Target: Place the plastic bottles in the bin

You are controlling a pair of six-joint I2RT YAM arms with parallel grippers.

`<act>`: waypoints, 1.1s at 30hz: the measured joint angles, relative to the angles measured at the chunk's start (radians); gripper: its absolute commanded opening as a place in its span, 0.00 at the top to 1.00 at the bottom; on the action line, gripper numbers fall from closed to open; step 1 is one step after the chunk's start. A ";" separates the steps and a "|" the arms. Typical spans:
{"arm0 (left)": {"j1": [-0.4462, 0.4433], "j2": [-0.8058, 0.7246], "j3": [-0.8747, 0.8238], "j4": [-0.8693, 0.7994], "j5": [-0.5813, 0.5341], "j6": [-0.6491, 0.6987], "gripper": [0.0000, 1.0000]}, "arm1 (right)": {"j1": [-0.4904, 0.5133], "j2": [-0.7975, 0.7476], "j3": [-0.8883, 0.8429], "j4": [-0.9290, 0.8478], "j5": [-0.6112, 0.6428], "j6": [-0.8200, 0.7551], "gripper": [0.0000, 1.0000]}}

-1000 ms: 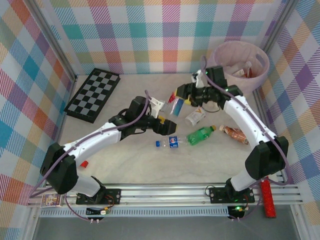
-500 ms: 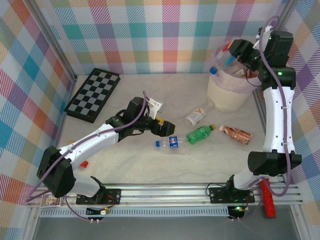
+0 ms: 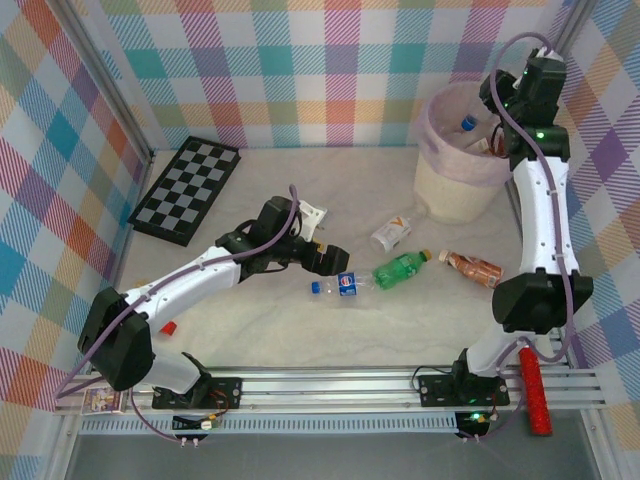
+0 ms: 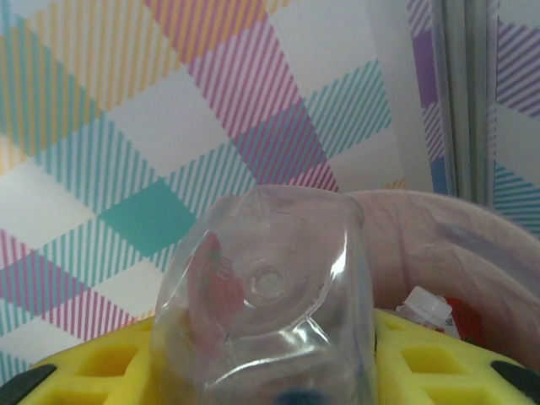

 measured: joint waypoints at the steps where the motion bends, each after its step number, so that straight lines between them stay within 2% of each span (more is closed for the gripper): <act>1: 0.000 0.000 0.000 0.000 0.000 0.000 0.01 | 0.000 0.007 -0.018 0.011 0.009 0.023 0.52; 12: 0.000 0.000 -0.012 -0.002 -0.017 0.000 0.00 | -0.014 0.073 -0.147 0.099 0.018 0.362 0.50; 15: 0.000 0.000 -0.027 -0.009 -0.026 0.000 0.00 | -0.027 0.119 -0.142 0.111 -0.006 0.433 0.42; 17: 0.000 0.000 -0.030 -0.031 -0.026 0.002 0.00 | -0.037 0.161 -0.120 0.109 -0.035 0.476 0.32; 20: 0.000 0.000 -0.031 -0.059 -0.030 0.011 0.00 | -0.047 0.215 -0.077 0.073 -0.057 0.502 0.14; 23: 0.000 0.000 -0.031 -0.082 -0.034 0.031 0.00 | -0.051 0.241 -0.035 0.020 -0.064 0.495 0.04; 28: 0.000 0.008 -0.027 -0.127 -0.040 0.080 0.00 | -0.051 0.251 0.089 -0.076 -0.063 0.455 0.01; 33: 0.000 0.057 -0.006 -0.169 -0.053 0.129 0.00 | -0.051 0.244 0.189 -0.116 -0.055 0.388 0.03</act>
